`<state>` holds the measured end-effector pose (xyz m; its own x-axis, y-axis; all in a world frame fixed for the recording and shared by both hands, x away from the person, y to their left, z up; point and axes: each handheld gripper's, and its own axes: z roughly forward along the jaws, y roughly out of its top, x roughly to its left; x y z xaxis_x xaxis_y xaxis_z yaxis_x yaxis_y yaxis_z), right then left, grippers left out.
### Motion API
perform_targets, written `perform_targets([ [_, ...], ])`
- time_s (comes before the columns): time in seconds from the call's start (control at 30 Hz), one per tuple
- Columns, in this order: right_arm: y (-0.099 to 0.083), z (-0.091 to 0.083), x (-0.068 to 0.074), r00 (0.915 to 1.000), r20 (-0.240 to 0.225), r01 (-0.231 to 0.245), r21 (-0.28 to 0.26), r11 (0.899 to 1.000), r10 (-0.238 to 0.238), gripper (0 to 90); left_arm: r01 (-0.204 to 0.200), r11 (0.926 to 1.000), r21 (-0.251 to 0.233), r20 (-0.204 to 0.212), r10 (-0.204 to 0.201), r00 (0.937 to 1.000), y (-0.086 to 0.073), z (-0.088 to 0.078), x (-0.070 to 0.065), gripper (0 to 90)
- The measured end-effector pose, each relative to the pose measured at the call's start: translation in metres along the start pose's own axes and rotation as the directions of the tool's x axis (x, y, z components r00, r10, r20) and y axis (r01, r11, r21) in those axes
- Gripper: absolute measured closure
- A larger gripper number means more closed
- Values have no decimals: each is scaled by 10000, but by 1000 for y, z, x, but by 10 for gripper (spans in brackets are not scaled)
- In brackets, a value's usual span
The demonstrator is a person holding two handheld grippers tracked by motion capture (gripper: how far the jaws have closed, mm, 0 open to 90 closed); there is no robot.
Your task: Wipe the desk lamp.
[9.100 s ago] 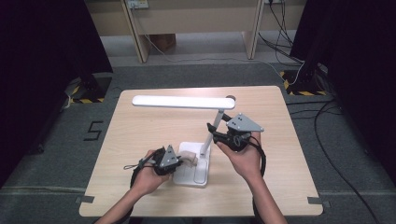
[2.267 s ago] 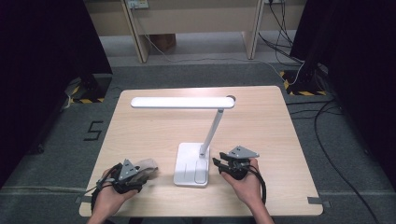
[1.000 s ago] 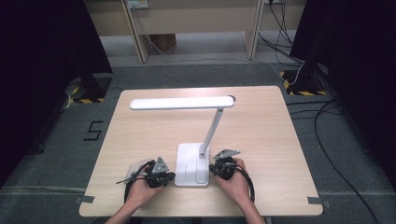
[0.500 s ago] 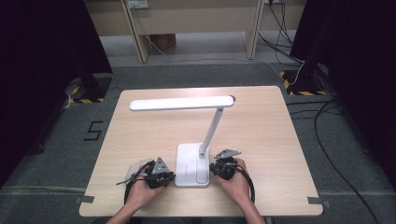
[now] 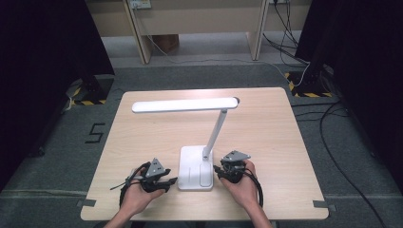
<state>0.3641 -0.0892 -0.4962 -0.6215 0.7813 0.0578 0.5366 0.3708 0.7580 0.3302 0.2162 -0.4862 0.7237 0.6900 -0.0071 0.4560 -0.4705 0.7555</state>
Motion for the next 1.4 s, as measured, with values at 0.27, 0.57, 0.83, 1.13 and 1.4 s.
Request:
perform_targets([
  [0.27, -7, -18, -8, 9994, 343, 104, -478, 9988, -88, 562, 244, 9985, -498, -321, -261, 9991, -4, -25, 6, 453],
  [0.57, -14, -42, -21, 9962, 848, -106, -867, 9962, 180, 546, 515, 9940, -969, -808, -594, 9950, -8, -49, 19, 446],
  [0.83, -25, -64, -35, 9894, 1327, -423, -1281, 9909, 594, 529, 801, 9877, -1346, -1243, -971, 9875, -16, -66, 30, 444],
  [1.13, -43, -86, -46, 9791, 1679, -899, -1467, 9851, 1144, 520, 1158, 9840, -1355, -2050, -1422, 9684, -38, -79, 45, 437],
  [1.4, -72, -98, -57, 9608, 1955, -1566, -2016, 9669, 1964, 519, 1685, 9762, -1367, -2237, -1961, 9547, -68, -77, 49, 428],
])
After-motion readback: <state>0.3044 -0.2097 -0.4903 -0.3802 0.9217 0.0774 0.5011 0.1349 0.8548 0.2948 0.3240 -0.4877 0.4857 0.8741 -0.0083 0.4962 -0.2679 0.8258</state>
